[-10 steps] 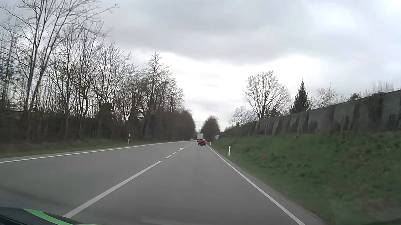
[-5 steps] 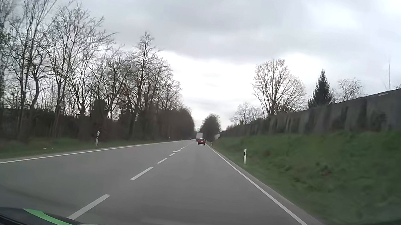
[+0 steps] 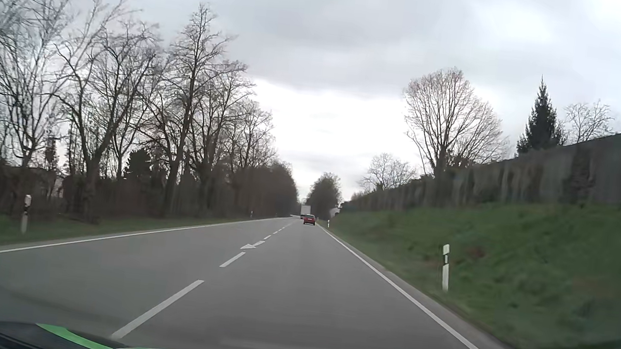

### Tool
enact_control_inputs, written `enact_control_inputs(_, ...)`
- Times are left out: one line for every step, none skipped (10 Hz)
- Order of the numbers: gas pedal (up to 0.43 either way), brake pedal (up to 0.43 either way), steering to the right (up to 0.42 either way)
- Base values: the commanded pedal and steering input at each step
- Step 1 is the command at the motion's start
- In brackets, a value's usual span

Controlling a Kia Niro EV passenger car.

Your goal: Follow the waypoints while adhering to traffic rules and regulations

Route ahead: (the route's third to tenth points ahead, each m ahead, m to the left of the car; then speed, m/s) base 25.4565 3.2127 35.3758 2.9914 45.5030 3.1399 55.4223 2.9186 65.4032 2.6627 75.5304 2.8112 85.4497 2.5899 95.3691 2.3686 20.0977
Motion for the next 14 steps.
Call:
enact_control_inputs(0.177,0.0,0.004)
enact_control_inputs(0.177,0.0,0.004)
enact_control_inputs(0.177,0.0,0.003)
enact_control_inputs(0.177,0.0,0.003)
enact_control_inputs(0.177,0.0,0.003)
enact_control_inputs(0.177,0.0,0.002)
enact_control_inputs(0.177,0.0,0.001)
enact_control_inputs(0.177,0.0,0.001)
enact_control_inputs(0.177,0.0,0.001)
enact_control_inputs(0.177,0.0,0.0)
enact_control_inputs(0.177,0.0,0.001)
enact_control_inputs(0.177,0.0,0.001)
enact_control_inputs(0.177,0.0,0.0)
enact_control_inputs(0.169,0.0,0.001)
